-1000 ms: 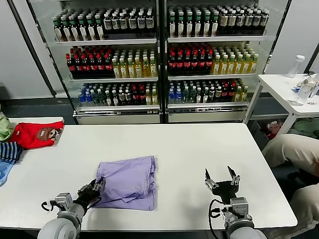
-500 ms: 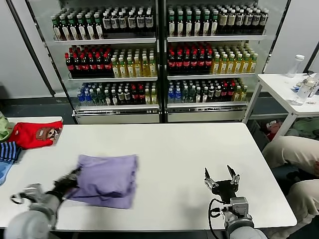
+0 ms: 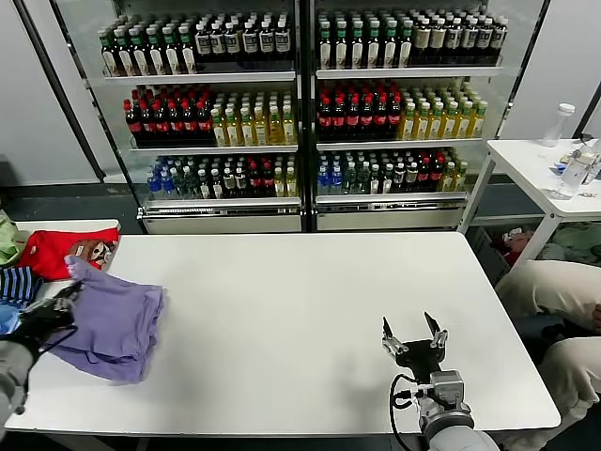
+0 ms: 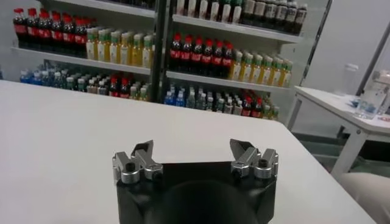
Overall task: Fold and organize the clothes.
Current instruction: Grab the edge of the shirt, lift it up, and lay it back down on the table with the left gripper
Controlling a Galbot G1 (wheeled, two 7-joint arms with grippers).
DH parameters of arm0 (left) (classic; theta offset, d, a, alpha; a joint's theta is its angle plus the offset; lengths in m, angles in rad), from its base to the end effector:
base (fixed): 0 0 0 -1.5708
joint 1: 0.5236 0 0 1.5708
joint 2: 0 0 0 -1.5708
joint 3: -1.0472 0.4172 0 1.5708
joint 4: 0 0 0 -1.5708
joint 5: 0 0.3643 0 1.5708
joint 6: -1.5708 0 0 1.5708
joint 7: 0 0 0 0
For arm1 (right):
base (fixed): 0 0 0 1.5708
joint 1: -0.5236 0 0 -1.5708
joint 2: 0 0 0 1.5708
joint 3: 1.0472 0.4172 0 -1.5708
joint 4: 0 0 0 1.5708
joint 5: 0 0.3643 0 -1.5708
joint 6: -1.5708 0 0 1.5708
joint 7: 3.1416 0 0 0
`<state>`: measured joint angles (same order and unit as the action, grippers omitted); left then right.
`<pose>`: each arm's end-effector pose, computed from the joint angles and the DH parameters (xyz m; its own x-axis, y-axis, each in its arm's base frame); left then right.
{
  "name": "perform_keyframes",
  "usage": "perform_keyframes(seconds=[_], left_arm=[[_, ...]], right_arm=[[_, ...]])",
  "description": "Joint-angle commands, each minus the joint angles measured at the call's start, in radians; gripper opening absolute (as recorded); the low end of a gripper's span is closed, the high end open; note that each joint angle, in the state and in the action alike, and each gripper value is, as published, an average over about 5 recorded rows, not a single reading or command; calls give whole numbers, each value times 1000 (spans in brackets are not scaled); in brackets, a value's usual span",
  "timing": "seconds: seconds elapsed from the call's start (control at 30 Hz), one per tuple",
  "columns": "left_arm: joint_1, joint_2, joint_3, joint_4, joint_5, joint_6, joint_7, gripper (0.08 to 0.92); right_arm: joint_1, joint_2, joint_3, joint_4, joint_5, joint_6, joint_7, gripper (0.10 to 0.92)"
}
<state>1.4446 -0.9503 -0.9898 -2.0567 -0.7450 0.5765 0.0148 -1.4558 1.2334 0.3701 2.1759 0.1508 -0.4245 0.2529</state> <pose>0.2201 0.2615 -0.2191 -0.9499 -0.0345 0.3105 -0.0388 0.9992 -0.0076 0.1870 -0.0263 -0.3134 -0.9670 -0.0139 0.2545 -0.0565 0.9853 -0.1610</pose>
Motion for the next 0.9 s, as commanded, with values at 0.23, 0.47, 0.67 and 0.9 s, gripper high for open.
perform_keyframes(seconds=[0.23, 0.47, 0.67, 0.9], left_arm=[[-158, -430, 862, -165, 401, 5, -52, 99], [-320, -507, 851, 46, 408, -58, -142, 147], [-309, -362, 685, -58, 394, -98, -146, 314], [-184, -215, 405, 24, 581, -324, -37, 522]], right_arm=[[-50, 4, 19, 11, -26, 2, 3, 823], [-54, 14, 15, 19, -43, -3, 3, 823], [-15, 12, 10, 2, -41, -15, 1, 823], [146, 79, -91, -116, 7, -52, -5, 823]])
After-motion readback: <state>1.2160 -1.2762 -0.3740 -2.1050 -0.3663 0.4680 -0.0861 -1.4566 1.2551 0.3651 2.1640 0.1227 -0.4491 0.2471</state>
